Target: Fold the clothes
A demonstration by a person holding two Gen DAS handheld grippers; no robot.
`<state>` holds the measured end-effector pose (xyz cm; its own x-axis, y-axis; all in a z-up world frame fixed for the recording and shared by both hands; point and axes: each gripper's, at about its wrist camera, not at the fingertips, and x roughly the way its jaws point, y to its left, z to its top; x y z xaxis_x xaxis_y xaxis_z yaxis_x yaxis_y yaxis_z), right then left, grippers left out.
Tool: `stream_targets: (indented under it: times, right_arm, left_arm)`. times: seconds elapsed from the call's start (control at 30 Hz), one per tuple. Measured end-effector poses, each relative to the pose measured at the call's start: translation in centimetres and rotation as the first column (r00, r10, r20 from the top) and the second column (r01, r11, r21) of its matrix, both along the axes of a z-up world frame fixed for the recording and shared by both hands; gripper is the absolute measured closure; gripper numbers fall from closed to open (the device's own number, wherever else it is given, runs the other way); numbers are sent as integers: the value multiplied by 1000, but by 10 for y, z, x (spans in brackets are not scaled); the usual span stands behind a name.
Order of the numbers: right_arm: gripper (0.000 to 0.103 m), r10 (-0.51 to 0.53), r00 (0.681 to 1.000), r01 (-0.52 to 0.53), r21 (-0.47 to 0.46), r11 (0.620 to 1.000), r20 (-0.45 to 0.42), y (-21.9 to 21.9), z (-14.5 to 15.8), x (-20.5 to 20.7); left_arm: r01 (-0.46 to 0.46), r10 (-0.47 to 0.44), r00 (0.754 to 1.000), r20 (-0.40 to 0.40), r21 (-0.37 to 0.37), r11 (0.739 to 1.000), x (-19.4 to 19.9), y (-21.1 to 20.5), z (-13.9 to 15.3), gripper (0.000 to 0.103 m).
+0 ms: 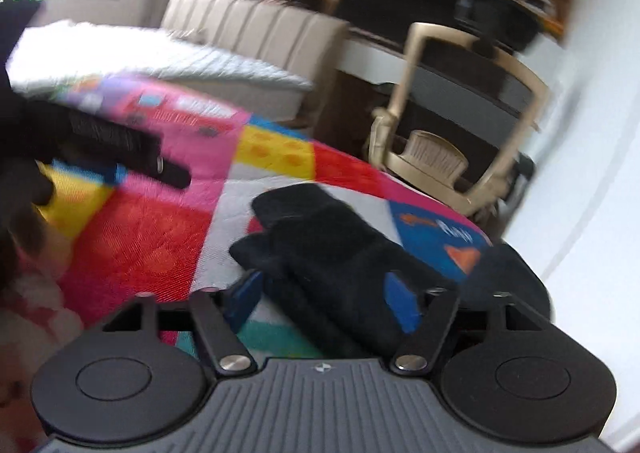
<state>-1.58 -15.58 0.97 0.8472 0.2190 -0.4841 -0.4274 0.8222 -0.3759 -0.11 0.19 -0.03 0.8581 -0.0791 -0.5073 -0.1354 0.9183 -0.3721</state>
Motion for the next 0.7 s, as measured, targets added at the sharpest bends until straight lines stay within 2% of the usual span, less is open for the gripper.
stream_targets:
  times: [0.07, 0.13, 0.2, 0.23, 0.3, 0.4, 0.5, 0.57, 0.63, 0.7]
  right_arm:
    - [27, 32, 999, -33, -56, 998, -16, 12, -10, 12]
    - [32, 56, 998, -57, -58, 997, -32, 18, -13, 24]
    - [71, 73, 994, -75, -24, 997, -87, 26, -10, 38]
    - [72, 82, 990, -84, -7, 996, -114, 30, -8, 44]
    - [80, 73, 989, -72, 18, 997, -126, 43, -3, 54]
    - [83, 154, 970, -124, 166, 978, -188, 56, 9, 55]
    - [81, 314, 923, -242, 300, 923, -222, 66, 18, 45]
    - [77, 357, 907, -262, 361, 895, -225, 63, 20, 41]
    - [71, 304, 927, -205, 382, 901, -220, 47, 24, 42]
    - [70, 190, 956, -95, 377, 921, -225, 24, 27, 48]
  left_arm:
    - [10, -8, 999, 32, -74, 997, -7, 12, -2, 0]
    - [12, 0, 998, 70, -172, 985, -16, 27, -6, 0]
    - [10, 16, 995, 103, -253, 967, -23, 35, -1, 0]
    - [6, 28, 992, 120, -278, 961, -26, 40, -3, 0]
    - [2, 44, 989, 142, -309, 951, -28, 42, -4, 0]
    - [-14, 66, 986, 153, -318, 948, -28, 40, -3, 0]
    - [-49, 119, 978, 170, -368, 929, -37, 50, -3, 0]
    - [-64, 146, 973, 179, -398, 915, -39, 55, -3, 0]
    - [-71, 140, 977, 160, -377, 923, -37, 52, -1, 0]
    - [-81, 134, 982, 130, -350, 933, -34, 49, 0, 0]
